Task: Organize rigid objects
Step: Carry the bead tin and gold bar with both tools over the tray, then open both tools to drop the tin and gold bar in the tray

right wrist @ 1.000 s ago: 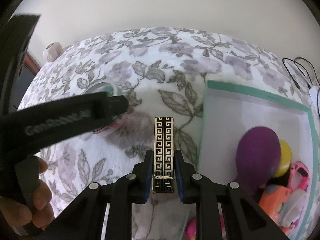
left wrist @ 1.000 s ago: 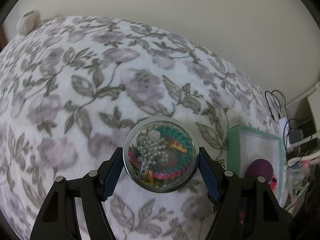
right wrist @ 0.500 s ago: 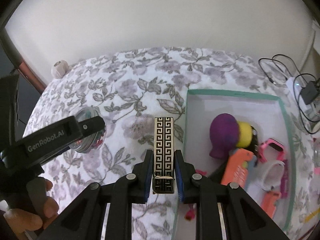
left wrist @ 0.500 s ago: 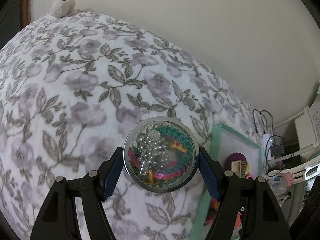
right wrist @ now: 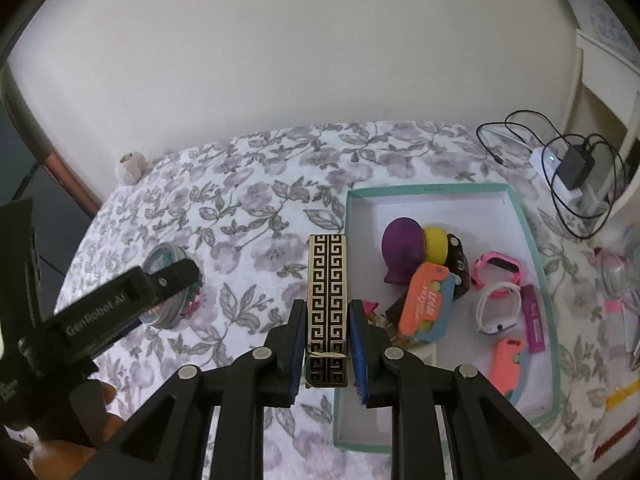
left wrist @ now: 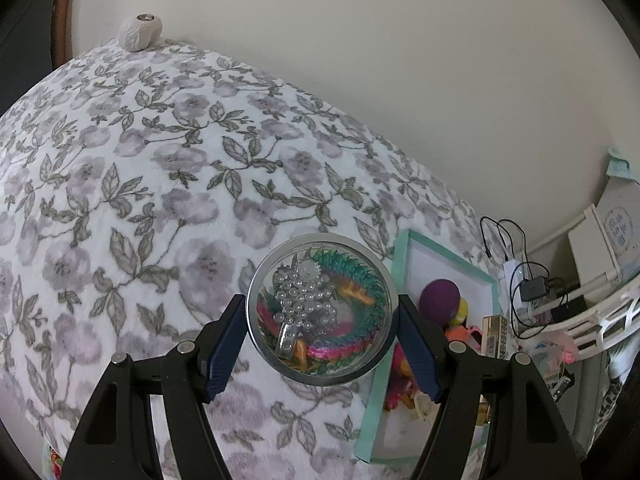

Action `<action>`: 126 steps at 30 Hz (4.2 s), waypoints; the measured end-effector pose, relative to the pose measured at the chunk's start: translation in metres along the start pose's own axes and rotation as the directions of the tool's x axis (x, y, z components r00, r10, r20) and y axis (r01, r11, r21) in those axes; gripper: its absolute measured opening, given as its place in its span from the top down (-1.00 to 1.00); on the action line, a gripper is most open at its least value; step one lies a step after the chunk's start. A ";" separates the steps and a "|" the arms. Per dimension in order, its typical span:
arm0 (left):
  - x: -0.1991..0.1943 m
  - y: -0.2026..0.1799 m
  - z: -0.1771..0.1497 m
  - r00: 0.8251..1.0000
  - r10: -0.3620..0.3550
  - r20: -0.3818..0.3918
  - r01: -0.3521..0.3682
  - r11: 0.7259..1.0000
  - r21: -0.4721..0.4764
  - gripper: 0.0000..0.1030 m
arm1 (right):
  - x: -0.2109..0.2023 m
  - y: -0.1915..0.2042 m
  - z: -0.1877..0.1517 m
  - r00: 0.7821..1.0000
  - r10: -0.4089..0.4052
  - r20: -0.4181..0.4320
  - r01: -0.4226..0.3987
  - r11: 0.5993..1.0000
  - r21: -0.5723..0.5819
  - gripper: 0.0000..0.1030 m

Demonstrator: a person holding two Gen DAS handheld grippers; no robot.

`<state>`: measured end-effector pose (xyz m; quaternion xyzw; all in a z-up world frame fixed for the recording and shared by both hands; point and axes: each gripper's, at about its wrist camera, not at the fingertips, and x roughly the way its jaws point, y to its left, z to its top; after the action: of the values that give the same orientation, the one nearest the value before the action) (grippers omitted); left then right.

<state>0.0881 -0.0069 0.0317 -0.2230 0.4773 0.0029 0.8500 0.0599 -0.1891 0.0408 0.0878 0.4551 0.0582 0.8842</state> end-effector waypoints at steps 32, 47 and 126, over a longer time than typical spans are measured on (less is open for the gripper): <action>0.019 -0.132 -0.074 0.985 -0.121 -0.119 0.155 0.927 0.341 -0.44 | -0.055 -0.161 -0.011 0.974 -0.212 0.073 0.185 0.944 0.274 0.58; 0.051 -0.169 -0.108 0.979 -0.087 -0.184 0.161 0.883 0.440 -0.44 | -0.042 -0.176 -0.015 0.977 -0.206 0.052 0.184 0.942 0.280 0.57; 0.058 -0.178 -0.120 0.991 0.049 -0.123 0.034 0.801 0.598 -0.56 | 0.015 -0.154 -0.024 0.982 -0.157 -0.108 0.176 0.965 0.196 0.51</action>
<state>0.0611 -0.2249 -0.0020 0.0588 0.5099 -0.1592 0.8433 0.0530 -0.3342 -0.0169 0.1371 0.5044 -0.0594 0.8505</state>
